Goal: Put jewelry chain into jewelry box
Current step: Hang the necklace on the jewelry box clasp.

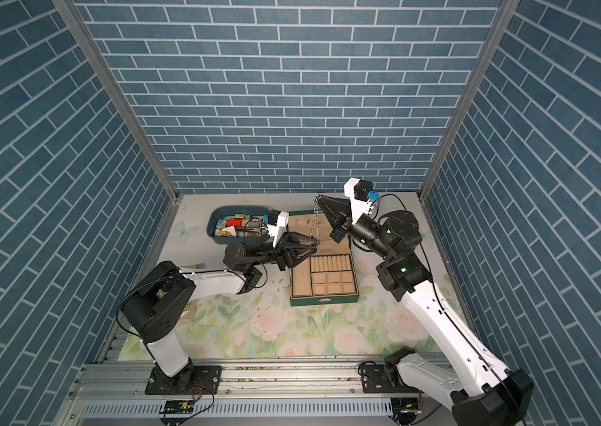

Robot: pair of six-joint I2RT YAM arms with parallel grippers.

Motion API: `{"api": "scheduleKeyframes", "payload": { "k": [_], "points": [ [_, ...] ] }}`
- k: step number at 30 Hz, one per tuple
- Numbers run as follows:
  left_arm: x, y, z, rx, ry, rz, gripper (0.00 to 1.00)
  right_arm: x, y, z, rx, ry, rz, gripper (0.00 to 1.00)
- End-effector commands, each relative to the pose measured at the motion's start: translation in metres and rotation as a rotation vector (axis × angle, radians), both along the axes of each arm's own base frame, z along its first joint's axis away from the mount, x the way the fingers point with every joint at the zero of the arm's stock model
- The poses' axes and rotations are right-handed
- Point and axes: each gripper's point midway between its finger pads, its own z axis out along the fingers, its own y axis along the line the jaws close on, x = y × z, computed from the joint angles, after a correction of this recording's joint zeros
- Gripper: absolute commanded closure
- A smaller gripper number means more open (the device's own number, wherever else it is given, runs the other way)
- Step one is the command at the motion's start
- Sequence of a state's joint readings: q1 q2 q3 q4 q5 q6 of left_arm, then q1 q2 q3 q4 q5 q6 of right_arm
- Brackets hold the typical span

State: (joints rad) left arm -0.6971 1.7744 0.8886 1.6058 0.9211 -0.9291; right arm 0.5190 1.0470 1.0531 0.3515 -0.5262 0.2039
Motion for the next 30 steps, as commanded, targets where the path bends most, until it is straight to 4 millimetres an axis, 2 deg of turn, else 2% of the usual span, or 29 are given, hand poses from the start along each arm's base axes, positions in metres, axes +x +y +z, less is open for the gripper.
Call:
{"api": "scheduleKeyframes", "payload": {
  "k": [1, 7, 16, 23, 26, 30],
  "points": [
    [-0.01, 0.007, 0.008, -0.02, -0.049, -0.009, 0.64, -0.008, -0.004, 0.011, 0.017, -0.051, -0.011, 1.0],
    [-0.011, 0.011, 0.008, -0.02, -0.052, -0.003, 0.74, -0.009, -0.006, 0.01, 0.017, -0.057, -0.017, 1.0],
    [-0.01, 0.021, 0.01, -0.027, -0.05, 0.023, 0.83, -0.01, -0.008, 0.009, 0.015, -0.06, -0.026, 1.0],
    [-0.009, 0.024, 0.013, -0.023, -0.058, 0.039, 1.0, -0.011, -0.008, 0.007, 0.016, -0.058, -0.025, 1.0],
    [-0.002, 0.029, 0.017, -0.009, -0.051, 0.075, 1.0, -0.011, -0.009, 0.0, 0.014, -0.041, -0.027, 1.0],
    [0.016, 0.041, 0.026, 0.085, -0.072, 0.196, 1.0, -0.014, -0.012, -0.024, 0.028, 0.014, -0.024, 1.0]
  ]
}}
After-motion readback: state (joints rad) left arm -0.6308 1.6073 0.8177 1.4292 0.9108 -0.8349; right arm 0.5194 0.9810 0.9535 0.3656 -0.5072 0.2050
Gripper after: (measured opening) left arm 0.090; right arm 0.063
